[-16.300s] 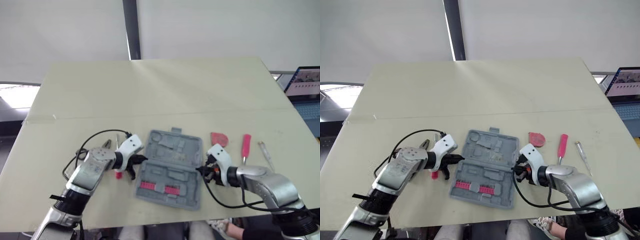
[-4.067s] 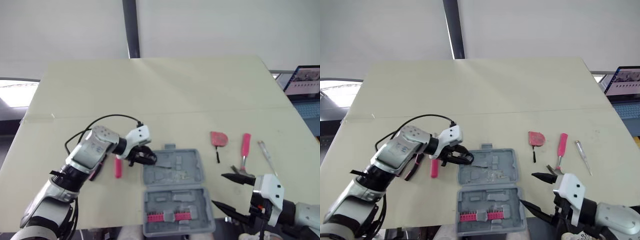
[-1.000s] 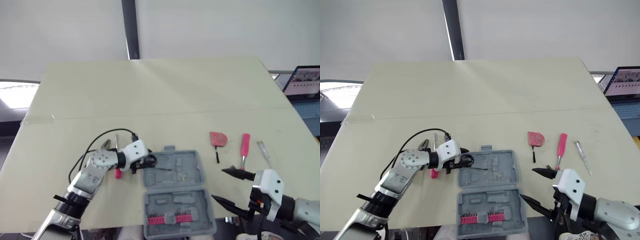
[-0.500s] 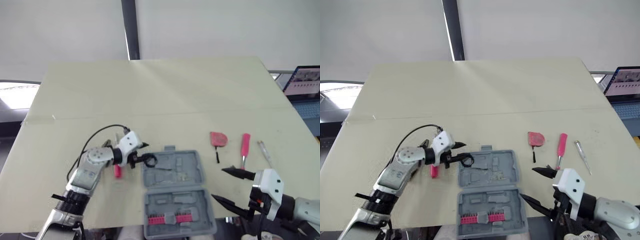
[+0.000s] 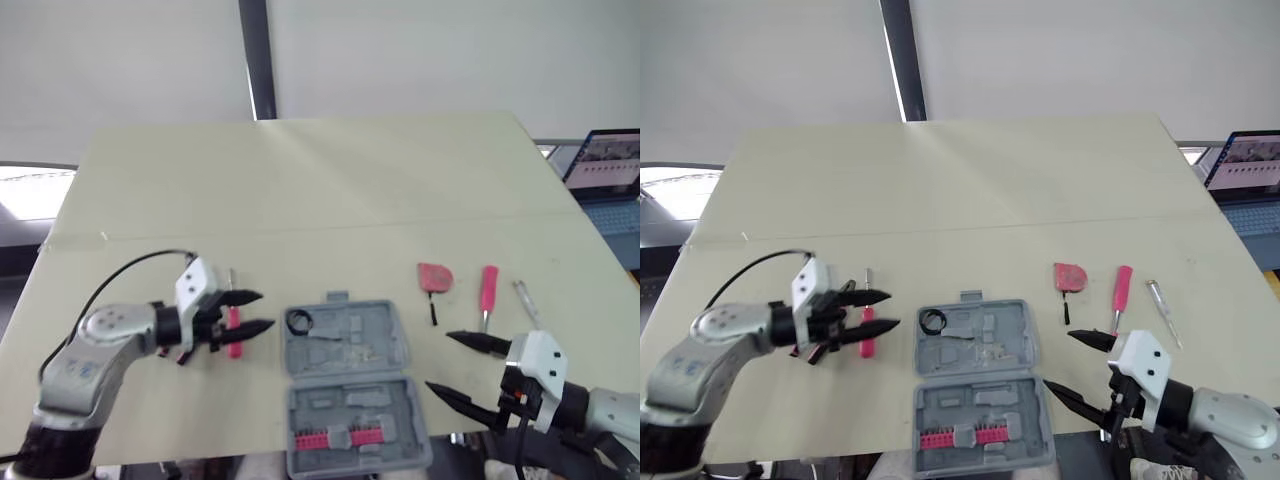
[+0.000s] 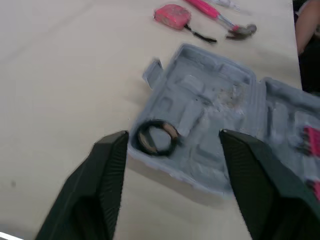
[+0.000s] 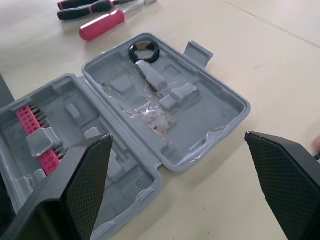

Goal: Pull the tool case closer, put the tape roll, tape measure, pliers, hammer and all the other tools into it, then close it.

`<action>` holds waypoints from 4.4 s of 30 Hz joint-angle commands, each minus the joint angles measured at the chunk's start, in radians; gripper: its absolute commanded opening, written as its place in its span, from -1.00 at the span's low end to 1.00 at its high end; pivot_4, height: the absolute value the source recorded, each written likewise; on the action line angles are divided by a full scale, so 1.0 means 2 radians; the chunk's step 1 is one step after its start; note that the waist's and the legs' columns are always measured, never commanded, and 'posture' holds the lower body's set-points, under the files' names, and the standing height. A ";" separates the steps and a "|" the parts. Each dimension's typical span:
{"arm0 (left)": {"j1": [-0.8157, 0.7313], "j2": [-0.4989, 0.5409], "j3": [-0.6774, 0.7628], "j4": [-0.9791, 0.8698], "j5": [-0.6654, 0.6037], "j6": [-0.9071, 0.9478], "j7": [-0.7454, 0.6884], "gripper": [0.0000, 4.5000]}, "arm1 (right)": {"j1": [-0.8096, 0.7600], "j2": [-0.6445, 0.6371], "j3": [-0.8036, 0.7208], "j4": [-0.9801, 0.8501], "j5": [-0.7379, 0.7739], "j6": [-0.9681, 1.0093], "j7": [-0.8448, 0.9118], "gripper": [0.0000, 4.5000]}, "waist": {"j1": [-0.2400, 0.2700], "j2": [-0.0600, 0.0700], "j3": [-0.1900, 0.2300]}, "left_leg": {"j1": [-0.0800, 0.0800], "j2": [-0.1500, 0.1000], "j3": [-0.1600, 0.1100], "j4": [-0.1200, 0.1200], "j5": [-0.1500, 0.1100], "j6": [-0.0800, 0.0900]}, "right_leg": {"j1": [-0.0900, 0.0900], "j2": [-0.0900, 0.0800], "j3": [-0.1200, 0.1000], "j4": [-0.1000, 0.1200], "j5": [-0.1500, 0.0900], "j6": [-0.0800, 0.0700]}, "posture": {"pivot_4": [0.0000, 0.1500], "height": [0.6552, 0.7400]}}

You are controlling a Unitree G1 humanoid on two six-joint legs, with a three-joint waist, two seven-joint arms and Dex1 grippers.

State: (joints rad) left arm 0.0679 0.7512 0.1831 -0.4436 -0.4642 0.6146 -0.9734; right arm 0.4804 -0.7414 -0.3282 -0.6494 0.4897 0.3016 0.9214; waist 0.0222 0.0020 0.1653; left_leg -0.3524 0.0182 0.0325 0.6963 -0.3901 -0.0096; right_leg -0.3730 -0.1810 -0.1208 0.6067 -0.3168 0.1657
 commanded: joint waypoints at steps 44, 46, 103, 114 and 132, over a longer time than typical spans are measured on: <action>0.233 -0.114 0.005 -0.046 -0.037 -0.314 -0.040 1.00 | -0.105 0.085 0.002 0.015 -0.019 0.230 -0.260 1.00 | 0.001 0.004 -0.002 | 0.001 0.000 -0.003 0.000 -0.001 0.001 | 0.007 0.001 -0.003 -0.007 0.000 0.000 | 1.00 0.94; 0.236 -0.114 0.004 -0.035 -0.033 -0.328 -0.045 1.00 | -0.142 0.099 0.017 0.040 -0.008 0.269 -0.273 1.00 | 0.001 0.004 -0.002 | 0.001 0.000 -0.003 0.000 -0.001 0.001 | 0.007 0.001 -0.003 -0.007 0.000 0.000 | 1.00 0.94; 0.222 -0.080 -0.026 -0.100 -0.008 -0.286 0.045 1.00 | -0.295 0.169 0.120 0.152 -0.092 0.353 -0.313 -0.96 | -0.009 0.005 -0.003 | 0.001 0.000 -0.003 -0.001 -0.001 0.001 | 0.006 0.001 -0.003 -0.007 0.000 0.000 | 1.00 0.94; 0.161 -0.064 -0.041 -0.089 -0.028 -0.251 0.030 1.00 | -0.184 0.150 0.080 0.002 -0.043 0.453 -0.310 -0.96 | -0.003 0.006 -0.003 | 0.001 0.000 -0.003 -0.002 -0.001 0.001 | 0.006 0.001 -0.003 -0.008 0.000 0.000 | 1.00 0.94; 0.151 -0.057 -0.049 -0.093 -0.030 -0.239 0.013 1.00 | -0.085 0.159 0.044 -0.112 0.002 0.542 -0.309 -0.96 | 0.000 0.006 -0.002 | 0.001 0.000 -0.003 -0.002 -0.001 0.001 | 0.006 0.001 -0.003 -0.008 0.000 0.000 | 1.00 0.94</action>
State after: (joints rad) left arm 0.3620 0.6372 0.0883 -0.6110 -0.5113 0.1502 -0.9398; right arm 0.2986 -0.4222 -0.2127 -0.8291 0.4754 1.3758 0.2913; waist 0.0231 0.0136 0.1604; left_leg -0.3512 0.0178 0.0263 0.6932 -0.3926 -0.0079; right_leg -0.3616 -0.1798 -0.1265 0.5914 -0.3165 0.1662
